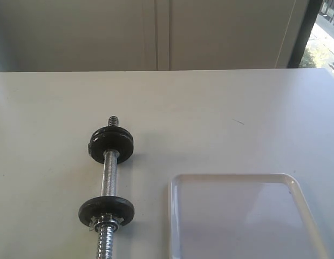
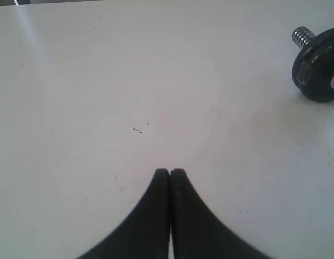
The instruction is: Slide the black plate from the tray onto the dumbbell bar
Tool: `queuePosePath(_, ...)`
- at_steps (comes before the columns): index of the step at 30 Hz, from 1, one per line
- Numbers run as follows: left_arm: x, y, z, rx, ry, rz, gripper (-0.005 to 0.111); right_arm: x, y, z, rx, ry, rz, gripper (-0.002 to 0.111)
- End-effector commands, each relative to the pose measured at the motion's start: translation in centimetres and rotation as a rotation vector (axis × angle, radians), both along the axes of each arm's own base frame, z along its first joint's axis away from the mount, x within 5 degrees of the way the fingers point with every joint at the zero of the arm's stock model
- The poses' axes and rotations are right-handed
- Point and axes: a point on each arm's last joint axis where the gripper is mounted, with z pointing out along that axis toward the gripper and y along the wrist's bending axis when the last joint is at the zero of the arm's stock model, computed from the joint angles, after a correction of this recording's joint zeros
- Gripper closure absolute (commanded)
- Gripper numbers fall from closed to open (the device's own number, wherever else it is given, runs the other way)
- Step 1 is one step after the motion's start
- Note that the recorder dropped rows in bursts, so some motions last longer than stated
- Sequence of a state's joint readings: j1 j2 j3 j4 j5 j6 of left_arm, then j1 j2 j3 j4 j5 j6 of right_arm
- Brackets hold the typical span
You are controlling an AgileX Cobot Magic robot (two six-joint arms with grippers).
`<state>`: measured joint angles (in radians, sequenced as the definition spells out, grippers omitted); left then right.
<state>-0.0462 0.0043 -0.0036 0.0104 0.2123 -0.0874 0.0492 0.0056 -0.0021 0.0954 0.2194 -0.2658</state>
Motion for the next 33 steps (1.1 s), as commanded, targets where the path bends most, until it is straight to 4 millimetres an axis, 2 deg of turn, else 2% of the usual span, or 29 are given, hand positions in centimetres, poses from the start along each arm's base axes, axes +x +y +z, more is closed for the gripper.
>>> queuePosePath(1,0.0,0.0,-0.1,-0.003,-0.004,-0.004,0.107,0.0,-0.5,0.1,-0.036,-0.021,-0.079,0.108)
queuePosePath(7,0.0,0.0,-0.1,-0.003,-0.004,-0.004,0.107,0.0,-0.5,0.1,-0.033,-0.019,-0.076,0.108)
queuePosePath(11,0.0,0.0,-0.1,-0.003,-0.004,-0.004,0.107,0.0,0.2,0.0,-0.029,-0.011,0.036,0.108)
queuePosePath(15,0.0,0.0,-0.1,-0.003,-0.004,-0.004,0.107,-0.1,0.4,0.0,-0.028,-0.010,0.077,0.108)
queuePosePath(30,0.0,0.0,-0.1,-0.003,-0.004,-0.004,0.107,-0.1,0.5,0.1,0.021,-0.012,0.085,0.108)
queuePosePath(33,0.0,0.0,-0.1,-0.003,-0.004,-0.004,0.107,-0.2,0.6,-0.4,0.067,0.050,0.086,0.108)
